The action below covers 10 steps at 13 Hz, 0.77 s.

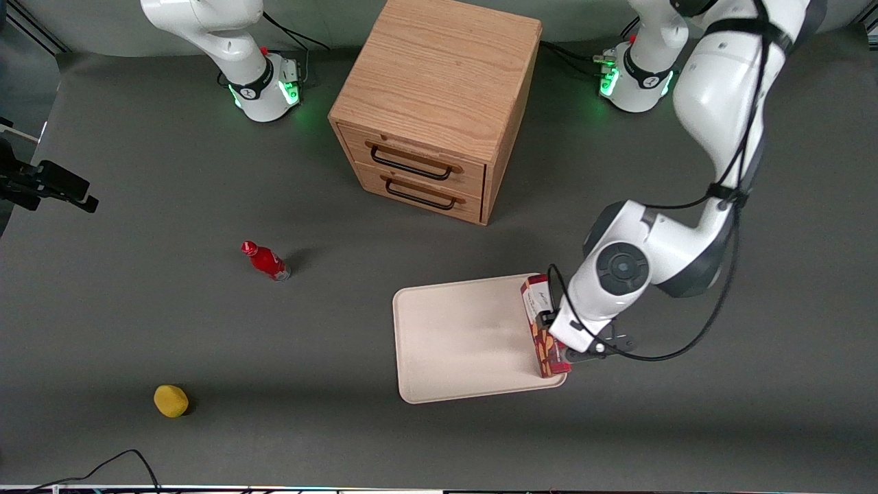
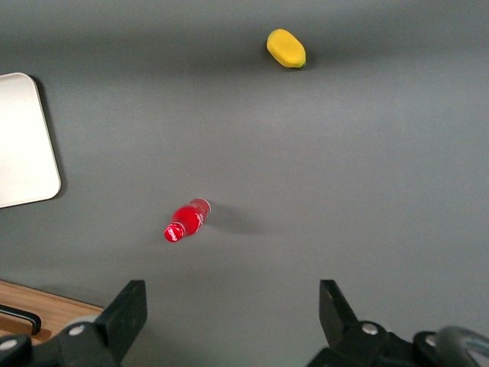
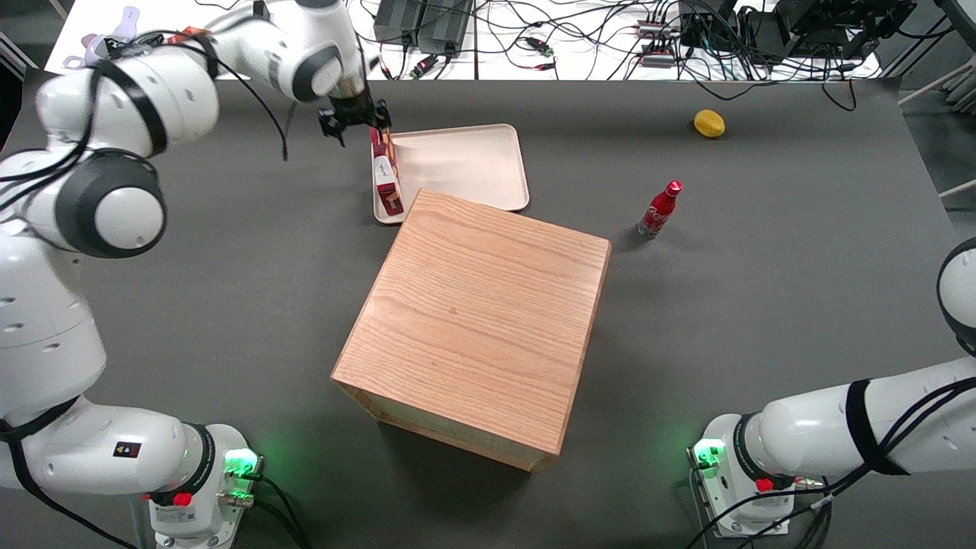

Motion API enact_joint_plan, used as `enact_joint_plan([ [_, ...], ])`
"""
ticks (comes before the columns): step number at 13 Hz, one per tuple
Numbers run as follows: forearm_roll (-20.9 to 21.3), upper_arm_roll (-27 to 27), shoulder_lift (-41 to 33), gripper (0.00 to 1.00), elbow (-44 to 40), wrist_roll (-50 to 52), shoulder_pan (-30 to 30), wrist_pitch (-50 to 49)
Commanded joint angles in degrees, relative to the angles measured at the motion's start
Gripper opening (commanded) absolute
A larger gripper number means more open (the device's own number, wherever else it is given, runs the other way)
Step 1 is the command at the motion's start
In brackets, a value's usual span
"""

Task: Place red cookie box on tray

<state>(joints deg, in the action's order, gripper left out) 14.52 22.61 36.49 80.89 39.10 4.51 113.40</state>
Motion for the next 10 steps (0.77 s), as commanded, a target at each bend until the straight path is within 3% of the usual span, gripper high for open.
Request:
enact_joint_plan([
  [1, -10.0, -4.3, -13.2, 1.0, 1.6, -14.1, -2.5, -16.6],
  [2, -12.4, -8.1, -18.4, 1.0, 2.1, -20.2, -2.5, -23.0],
  [5, -13.0, -16.7, -30.7, 1.0, 5.6, -35.4, -2.6, -35.0],
  [8, -13.0, -22.3, -44.2, 1.0, 18.6, -42.3, -2.6, -32.7],
  [10, -12.9, -22.7, -44.6, 1.0, 18.0, -42.4, -2.6, -33.2],
])
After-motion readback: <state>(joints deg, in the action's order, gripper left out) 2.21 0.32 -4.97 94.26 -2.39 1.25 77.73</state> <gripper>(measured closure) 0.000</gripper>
